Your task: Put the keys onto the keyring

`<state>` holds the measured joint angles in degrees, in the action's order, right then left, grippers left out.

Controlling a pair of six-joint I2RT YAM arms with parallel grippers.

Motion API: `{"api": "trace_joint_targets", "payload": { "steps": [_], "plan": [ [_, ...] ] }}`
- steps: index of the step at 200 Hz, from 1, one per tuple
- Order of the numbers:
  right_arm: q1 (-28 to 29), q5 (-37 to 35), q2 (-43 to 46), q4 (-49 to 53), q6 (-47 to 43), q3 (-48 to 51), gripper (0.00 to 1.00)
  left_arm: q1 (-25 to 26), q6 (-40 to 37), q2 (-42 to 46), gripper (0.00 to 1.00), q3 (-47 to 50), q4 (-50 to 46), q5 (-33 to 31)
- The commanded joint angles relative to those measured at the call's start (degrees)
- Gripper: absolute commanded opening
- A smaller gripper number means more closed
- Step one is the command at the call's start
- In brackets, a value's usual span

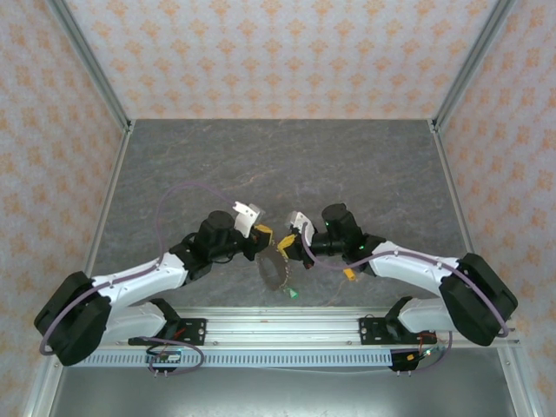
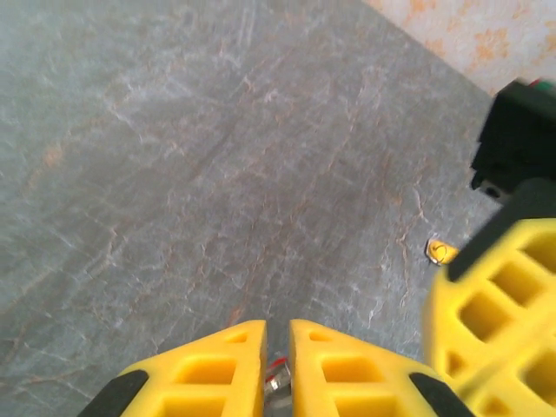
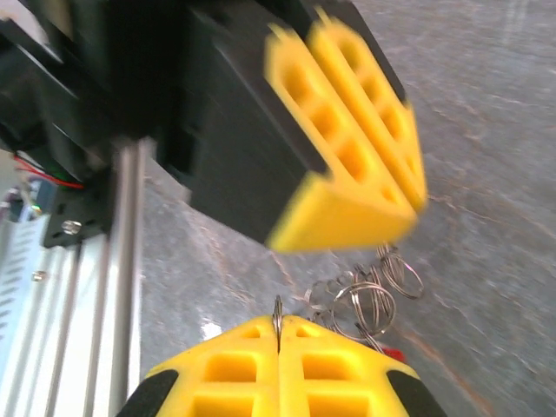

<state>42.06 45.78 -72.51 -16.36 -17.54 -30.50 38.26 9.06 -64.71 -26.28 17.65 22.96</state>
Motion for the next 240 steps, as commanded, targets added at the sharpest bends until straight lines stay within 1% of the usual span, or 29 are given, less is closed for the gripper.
{"api": "trace_joint_targets", "payload": {
  "steps": [1, 20, 45, 53, 59, 76, 101, 123, 127, 146, 172, 191, 208, 240],
  "plan": [
    [-0.09, -5.13, 3.28, -4.41, -2.88, 0.61, 0.0, 0.06, -4.48, 4.68, 0.18, 1.18, 1.82, -1.63],
    [-0.64, -4.09, 4.01, -4.59, -4.44, 1.18, 0.0, 0.06, -9.09, 7.31, 0.23, 1.93, 2.04, 1.74],
    [-1.06, -2.11, 4.4, -7.62, -7.59, 3.01, 0.0, 0.06, -15.49, 8.06, 0.24, 0.88, -2.07, 6.61],
    [-1.28, -1.56, 4.39, -7.05, -9.31, 3.17, 0.0, 0.11, -17.8, 7.77, 0.24, 0.34, -3.99, 8.18],
    [-1.43, -1.65, 5.95, -6.06, -10.37, 2.97, 0.0, 0.12, -19.61, 7.44, 0.24, 0.19, -4.96, 9.36],
    [-1.87, -0.47, 6.01, -2.66, -13.65, 1.96, 0.0, 0.06, -22.47, 6.59, 0.24, 0.19, -5.15, 12.07],
    [-2.32, 2.35, 5.35, 0.24, -17.05, 0.49, 0.0, 0.06, -24.92, 4.5, 0.24, -0.85, -5.7, 13.52],
    [-2.38, 4.73, 5.0, 1.99, -18.56, -0.91, 0.0, 0.06, -26.36, 3.39, 0.24, -1.2, -3.99, 14.51],
    [-2.37, 5.16, 3.68, 2.37, -18.87, -1.31, 0.0, 0.06, -26.75, 3.11, 0.24, -1.43, -4.2, 14.77],
    [-2.49, 6.91, 2.58, 2.95, -19.38, -2.41, 0.0, 0.05, -28.68, 1.78, 0.24, -2.19, -5.8, 15.48],
    [-2.9, 8.92, 1.27, 3.25, -19.64, -3.4, 0.0, 0.08, -28.87, 1.21, 0.25, -2.02, -4.51, 16.51],
    [-3.21, 9.45, 0.41, 3.07, -19.81, -3.88, 0.0, 0.14, -30.25, 0.54, 0.26, -2.79, -6.92, 17.7],
    [-3.44, 10.25, -0.24, 3.08, -19.81, -4.41, 0.0, 0.15, -30.99, 0.13, 0.27, -2.77, -8.16, 17.65],
    [-3.48, 11.84, -0.71, 2.64, -19.25, -5.09, 0.0, 0.21, -29.86, -0.89, 0.27, -2.5, -5.09, 15.99]
  ]
}}
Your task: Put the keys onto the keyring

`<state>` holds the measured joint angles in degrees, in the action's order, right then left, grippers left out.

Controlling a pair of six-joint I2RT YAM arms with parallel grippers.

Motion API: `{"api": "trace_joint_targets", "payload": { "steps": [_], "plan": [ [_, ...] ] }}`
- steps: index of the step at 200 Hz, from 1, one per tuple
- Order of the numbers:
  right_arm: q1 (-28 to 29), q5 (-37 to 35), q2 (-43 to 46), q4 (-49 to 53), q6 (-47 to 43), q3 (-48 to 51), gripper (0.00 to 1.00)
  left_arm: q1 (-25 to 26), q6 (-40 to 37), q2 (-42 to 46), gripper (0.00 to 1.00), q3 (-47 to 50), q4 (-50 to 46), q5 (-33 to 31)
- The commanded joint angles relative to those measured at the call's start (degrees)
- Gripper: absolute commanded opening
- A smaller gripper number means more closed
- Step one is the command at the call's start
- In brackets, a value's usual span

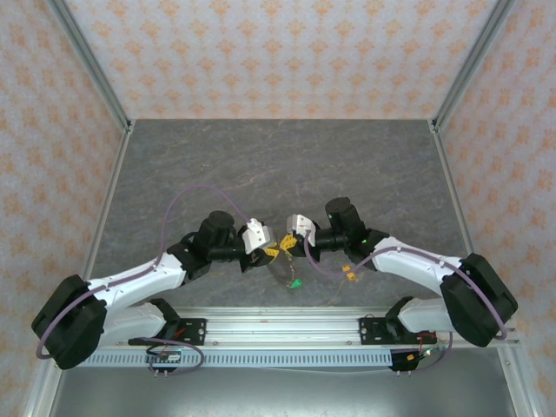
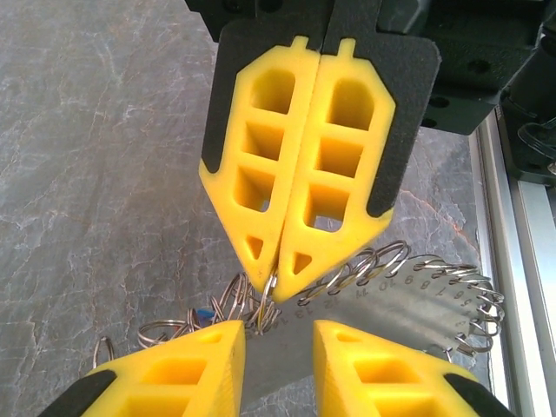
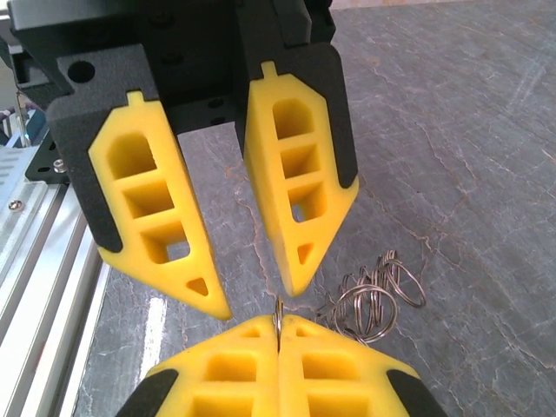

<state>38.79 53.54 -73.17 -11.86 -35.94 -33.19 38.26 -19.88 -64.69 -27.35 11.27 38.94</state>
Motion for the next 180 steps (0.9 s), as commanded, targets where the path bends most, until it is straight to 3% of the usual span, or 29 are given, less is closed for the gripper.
{"api": "trace_joint_targets", "payload": {
  "steps": [1, 69, 111, 160, 180],
  "plan": [
    [-0.16, 4.05, -0.05, -1.86, -0.82, -2.41, 0.0, 0.23, -0.89, -0.94, 0.27, -1.45, 1.3, 0.0],
    [-0.2, 4.6, 0.38, -0.82, -0.36, -2.49, 0.0, 0.24, 0.42, -2.76, 0.26, -1.73, 4.84, 0.15],
    [-0.2, 4.7, 0.22, -0.45, -0.33, -2.85, 0.0, 0.31, 0.28, -2.83, 0.19, -2.18, 4.72, 0.84],
    [-0.23, 5.38, 0.54, 0.76, -0.05, -3.24, 0.0, 0.44, -0.7, -2.9, 0.0, -2.35, 3.5, -0.28],
    [-0.2, 3.91, 1.51, 4.52, -1.99, -3.39, 0.04, 0.49, -1.45, -1.93, 0.0, -1.81, 3.72, -2.25]
  ]
}}
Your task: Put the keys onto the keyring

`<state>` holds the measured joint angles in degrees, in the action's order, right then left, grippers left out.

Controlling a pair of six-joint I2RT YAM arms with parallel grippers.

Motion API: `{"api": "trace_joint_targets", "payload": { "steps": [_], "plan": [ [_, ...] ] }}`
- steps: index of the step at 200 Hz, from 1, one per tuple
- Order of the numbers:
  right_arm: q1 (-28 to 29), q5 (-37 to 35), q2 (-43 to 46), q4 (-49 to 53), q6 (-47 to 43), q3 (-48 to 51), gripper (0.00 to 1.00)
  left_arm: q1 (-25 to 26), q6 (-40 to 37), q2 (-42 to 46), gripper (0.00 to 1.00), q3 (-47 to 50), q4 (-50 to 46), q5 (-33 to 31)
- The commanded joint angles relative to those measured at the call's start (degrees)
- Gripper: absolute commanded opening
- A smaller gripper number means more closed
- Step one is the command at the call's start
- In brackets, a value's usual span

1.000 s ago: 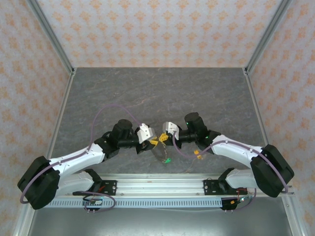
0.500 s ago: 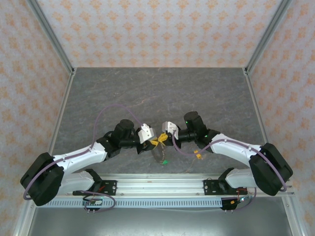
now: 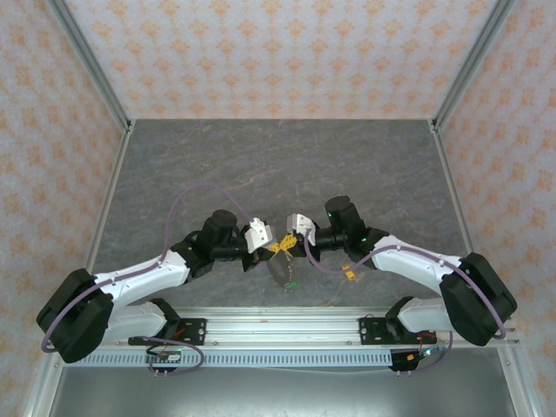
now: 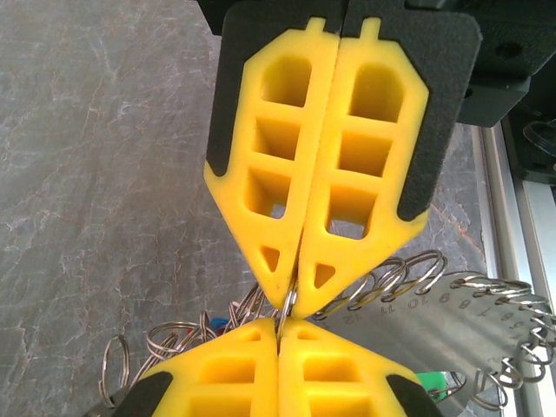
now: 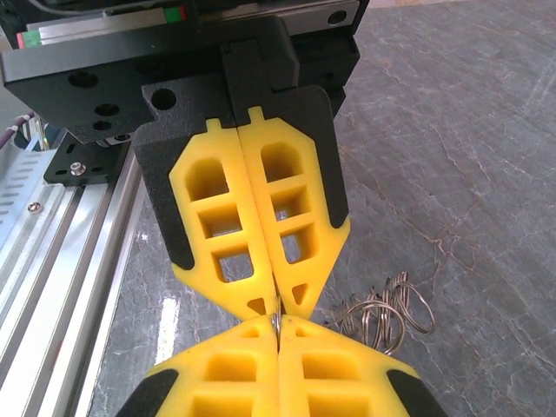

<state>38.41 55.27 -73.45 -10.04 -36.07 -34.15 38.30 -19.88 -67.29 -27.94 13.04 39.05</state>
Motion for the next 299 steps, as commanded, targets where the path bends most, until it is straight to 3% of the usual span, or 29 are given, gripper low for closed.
{"api": "trace_joint_targets", "payload": {
  "steps": [1, 51, 67, 84, 112, 157, 196, 224, 245, 299],
  "plan": [
    [0.17, 2.07, 1.9, 2.9, -1.92, -2.42, 0.04, 0.45, -1.46, 0.71, 0.0, -1.18, 2.02, -2.51],
    [0.12, -7.18, 8.34, 8.4, -3.23, -0.56, 0.27, 1.4, -5.61, 4.92, 0.0, -0.53, 0.85, -7.77],
    [0.17, -9.71, 10.91, 5.84, -0.44, 0.6, 0.29, 1.81, -7.13, 5.8, 0.0, -1.02, -0.67, -8.6],
    [0.13, -16.47, 14.21, 2.04, 6.32, 2.07, 0.29, 2.27, -8.28, 6.11, 0.0, -1.53, -2.03, -9.32],
    [0.08, -38.72, 18.37, 2.25, 22.22, 2.31, 0.28, 2.24, -8.82, 4.94, 0.0, -2.68, -3.34, -9.25],
    [0.0, -57.36, 17.74, 24.63, 49.16, -4.33, 0.27, 2.25, -6.65, 2.17, 0.0, -3.73, -3.84, -8.97],
    [-0.42, -59.37, 16.62, 41.49, 64.89, -5.13, 0.29, 2.25, -4.67, 0.15, 0.0, -4.57, -4.89, -7.9],
    [-1.26, -59.15, 17.73, 48.3, 72.93, -2.49, 0.3, 2.24, -3.59, -0.92, 0.0, -4.83, -5.59, -7.58],
    [-1.19, -55.11, 18.52, 47.79, 75.0, 1.02, 0.36, 2.21, -3.19, -1.08, 0.0, -4.92, -6.07, -7.17],
    [-1.24, -49.19, 8.39, 45.56, 75.89, 0.72, 0.35, 2.06, -3.29, -0.75, 0.0, -5.75, -7.72, -6.75]
  ]
}}
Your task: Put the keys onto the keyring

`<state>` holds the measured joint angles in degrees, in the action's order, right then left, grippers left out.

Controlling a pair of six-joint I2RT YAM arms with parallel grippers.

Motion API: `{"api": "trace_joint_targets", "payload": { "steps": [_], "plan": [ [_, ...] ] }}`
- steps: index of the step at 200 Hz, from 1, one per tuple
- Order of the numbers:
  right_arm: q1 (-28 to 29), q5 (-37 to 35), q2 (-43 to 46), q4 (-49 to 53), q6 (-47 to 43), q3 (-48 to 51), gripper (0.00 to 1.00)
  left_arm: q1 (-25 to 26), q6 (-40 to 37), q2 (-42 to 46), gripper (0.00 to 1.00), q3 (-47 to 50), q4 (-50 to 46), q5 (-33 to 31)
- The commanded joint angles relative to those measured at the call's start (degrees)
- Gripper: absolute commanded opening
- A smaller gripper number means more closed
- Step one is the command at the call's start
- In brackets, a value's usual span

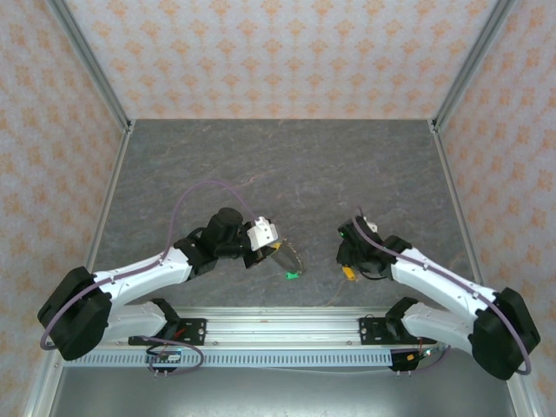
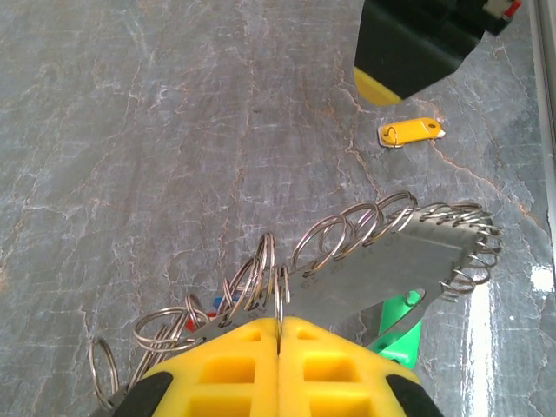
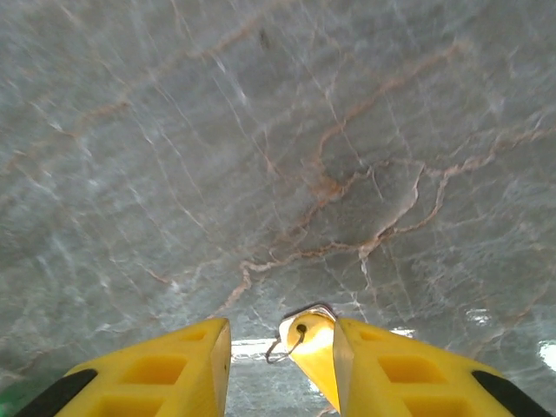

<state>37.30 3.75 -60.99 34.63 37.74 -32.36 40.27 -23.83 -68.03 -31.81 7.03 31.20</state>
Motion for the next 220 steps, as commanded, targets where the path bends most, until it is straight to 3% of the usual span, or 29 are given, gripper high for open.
{"api": "trace_joint_targets", "payload": {
  "steps": [1, 28, 113, 159, 220],
  "plan": [
    [-0.17, 2.36, -4.28, 0.79, 2.08, -1.1, 0.35, 0.04, 0.69, 0.0, 0.0, -1.91, -1.73, 1.12],
    [-0.15, 5.13, -9.01, -1.19, -0.56, -2.15, 0.32, -0.05, 0.72, 0.18, 0.0, -1.92, -2.09, 1.54],
    [-0.18, 2.21, -12.02, -1.06, -3.02, -3.47, 0.26, -0.11, 0.78, 1.3, 0.0, -1.51, -2.69, 1.85],
    [-0.16, 2.84, -12.86, -0.1, -2.82, -3.94, 0.16, -0.13, 0.72, 2.24, 0.0, -1.41, -3.5, 1.63],
    [-0.21, 3.27, -12.21, 2.02, -3.28, -5.56, 0.18, -0.11, 0.92, 3.03, 0.0, -1.05, -3.86, 1.5]
  ]
}}
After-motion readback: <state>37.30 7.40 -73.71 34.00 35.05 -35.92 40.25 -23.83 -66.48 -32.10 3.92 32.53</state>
